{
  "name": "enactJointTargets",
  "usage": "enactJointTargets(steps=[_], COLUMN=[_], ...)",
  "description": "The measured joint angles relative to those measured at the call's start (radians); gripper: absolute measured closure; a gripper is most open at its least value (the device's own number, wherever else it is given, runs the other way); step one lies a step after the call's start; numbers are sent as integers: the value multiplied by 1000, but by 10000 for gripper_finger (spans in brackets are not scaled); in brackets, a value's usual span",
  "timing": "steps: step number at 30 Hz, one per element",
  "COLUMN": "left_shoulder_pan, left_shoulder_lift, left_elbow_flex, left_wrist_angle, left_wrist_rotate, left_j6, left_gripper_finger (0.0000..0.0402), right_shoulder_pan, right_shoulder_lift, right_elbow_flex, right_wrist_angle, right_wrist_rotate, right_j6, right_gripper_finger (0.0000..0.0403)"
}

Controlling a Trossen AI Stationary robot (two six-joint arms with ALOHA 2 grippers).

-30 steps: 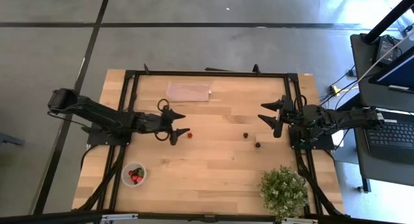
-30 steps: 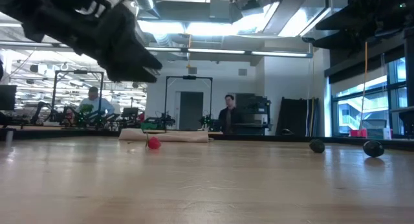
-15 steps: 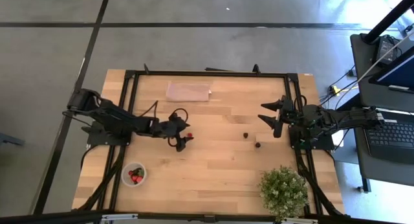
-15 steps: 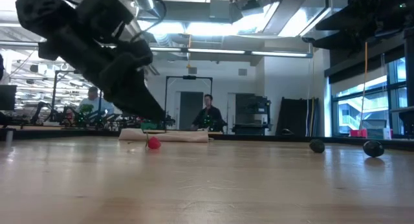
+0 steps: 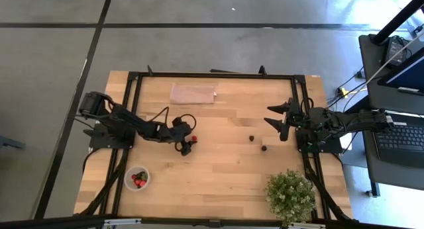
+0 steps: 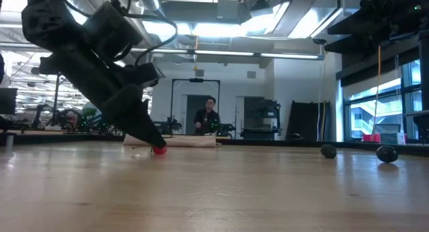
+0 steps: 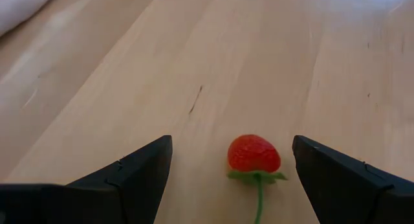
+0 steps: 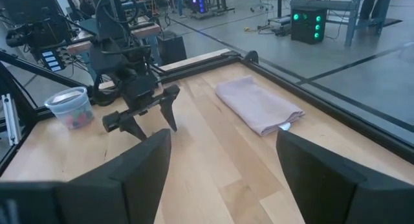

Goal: Pick and placing Produce into tupperware
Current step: Put the strawberry into the transparent bin

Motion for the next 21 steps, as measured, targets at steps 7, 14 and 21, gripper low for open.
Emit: enactJointTargets(steps=[7,14,21], left_shoulder_pan=[0,-1,0], left_shoulder_lift=[41,53,53], left_elbow_flex=[0,1,1], left_wrist_angle=[25,32,27], left_wrist_rotate=[3,-9,-6], left_j6=[2,-23,-23], left_gripper_finger=[92,93,113], right_shoulder_pan=[0,0,0], right_shoulder_lift=[0,0,0], right_elbow_flex=[0,0,0], right_wrist_angle=[-12,-16,-16], right_wrist_rotate=[0,0,0], right_j6=[-2,0,0], right_gripper_finger=[121,121,121])
